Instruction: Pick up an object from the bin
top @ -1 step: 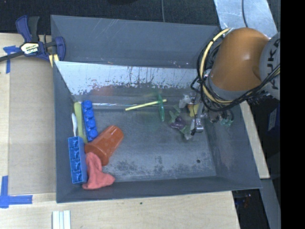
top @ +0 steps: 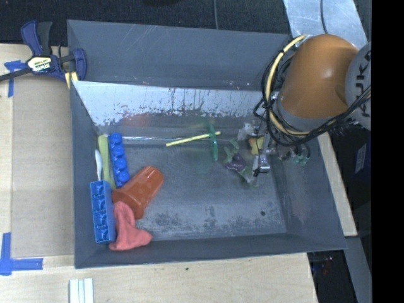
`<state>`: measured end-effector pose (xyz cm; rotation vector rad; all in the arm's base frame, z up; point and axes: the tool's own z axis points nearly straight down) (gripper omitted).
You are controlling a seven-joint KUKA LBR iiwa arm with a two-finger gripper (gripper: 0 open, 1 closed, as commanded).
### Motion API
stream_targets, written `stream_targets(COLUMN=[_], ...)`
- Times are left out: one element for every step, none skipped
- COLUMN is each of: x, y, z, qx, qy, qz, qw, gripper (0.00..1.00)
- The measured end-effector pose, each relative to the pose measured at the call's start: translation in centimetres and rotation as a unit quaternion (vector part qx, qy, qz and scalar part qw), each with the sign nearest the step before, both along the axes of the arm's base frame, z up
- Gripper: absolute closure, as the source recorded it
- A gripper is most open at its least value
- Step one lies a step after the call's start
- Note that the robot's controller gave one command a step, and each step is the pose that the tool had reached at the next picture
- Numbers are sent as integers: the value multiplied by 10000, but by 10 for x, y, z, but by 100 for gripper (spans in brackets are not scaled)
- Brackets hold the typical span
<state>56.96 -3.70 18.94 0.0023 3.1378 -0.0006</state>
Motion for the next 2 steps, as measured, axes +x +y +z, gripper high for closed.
stream_targets(x=[20,23], y=[-30,-36], z=[-76,-120], qx=[5,16], qy=[-17,-32], qz=[-960,-2130], qw=[9954,9771], gripper=[0,0])
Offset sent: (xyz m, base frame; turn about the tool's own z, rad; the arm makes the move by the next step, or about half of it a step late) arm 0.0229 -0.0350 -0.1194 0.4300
